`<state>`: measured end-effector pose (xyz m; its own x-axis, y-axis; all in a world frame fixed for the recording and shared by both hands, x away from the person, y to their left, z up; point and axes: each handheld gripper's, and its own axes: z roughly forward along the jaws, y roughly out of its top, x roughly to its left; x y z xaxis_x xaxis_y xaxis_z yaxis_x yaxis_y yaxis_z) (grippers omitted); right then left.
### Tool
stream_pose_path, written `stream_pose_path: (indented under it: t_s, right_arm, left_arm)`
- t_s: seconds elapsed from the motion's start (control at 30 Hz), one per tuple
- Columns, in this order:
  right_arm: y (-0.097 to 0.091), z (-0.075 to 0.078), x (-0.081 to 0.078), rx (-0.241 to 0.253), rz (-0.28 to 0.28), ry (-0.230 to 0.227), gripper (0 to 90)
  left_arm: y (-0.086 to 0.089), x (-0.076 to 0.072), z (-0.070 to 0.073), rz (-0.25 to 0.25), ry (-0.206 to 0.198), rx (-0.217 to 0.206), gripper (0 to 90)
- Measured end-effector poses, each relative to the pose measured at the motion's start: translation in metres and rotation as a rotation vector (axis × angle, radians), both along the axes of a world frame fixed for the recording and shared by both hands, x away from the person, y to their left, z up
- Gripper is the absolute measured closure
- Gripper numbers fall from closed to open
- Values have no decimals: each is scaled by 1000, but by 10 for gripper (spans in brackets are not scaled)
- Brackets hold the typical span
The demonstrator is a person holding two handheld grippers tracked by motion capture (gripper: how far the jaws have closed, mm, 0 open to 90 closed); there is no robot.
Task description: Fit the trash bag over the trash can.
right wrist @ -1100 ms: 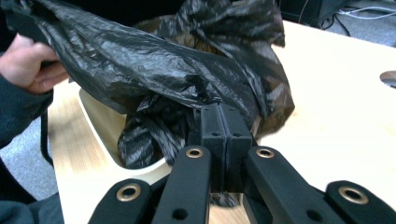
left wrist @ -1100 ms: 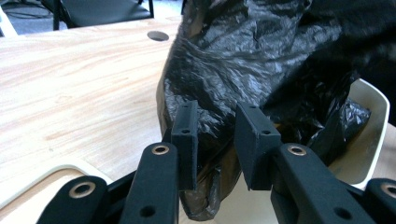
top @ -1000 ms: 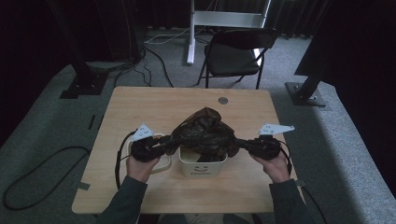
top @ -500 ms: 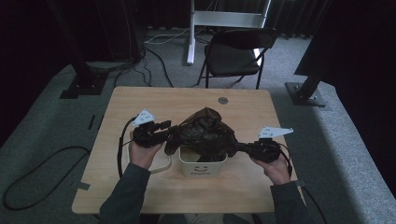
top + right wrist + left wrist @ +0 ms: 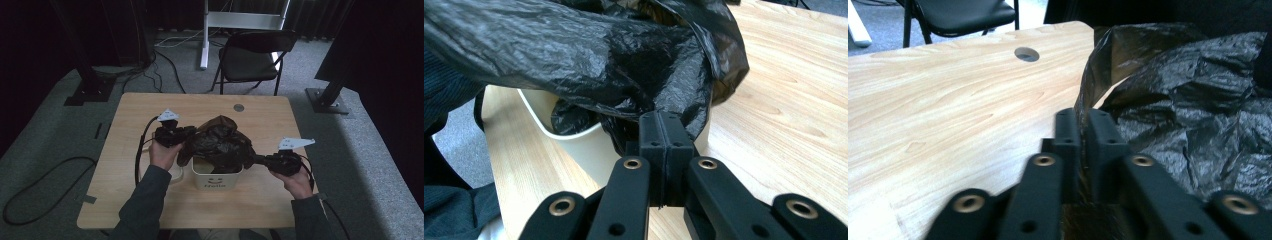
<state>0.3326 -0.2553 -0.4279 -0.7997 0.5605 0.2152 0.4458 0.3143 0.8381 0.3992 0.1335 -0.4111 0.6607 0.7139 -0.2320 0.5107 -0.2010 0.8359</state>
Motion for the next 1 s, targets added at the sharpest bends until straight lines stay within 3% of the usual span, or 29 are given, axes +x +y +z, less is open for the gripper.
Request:
stream_pose_path:
  t_s: [0.07, 0.63, 1.0]
  right_arm:
    - [-2, -2, 0, -1, -3, 6, 900]
    - [-10, -10, -1, -19, -14, 25, 900]
    - [-22, -15, -3, -34, -38, 38, 900]
  left_arm:
    - [4, -2, -2, 12, 1, 3, 900]
    - [53, -20, -26, 138, 53, -5, 900]
    - [71, -24, -31, 190, 70, -4, 900]
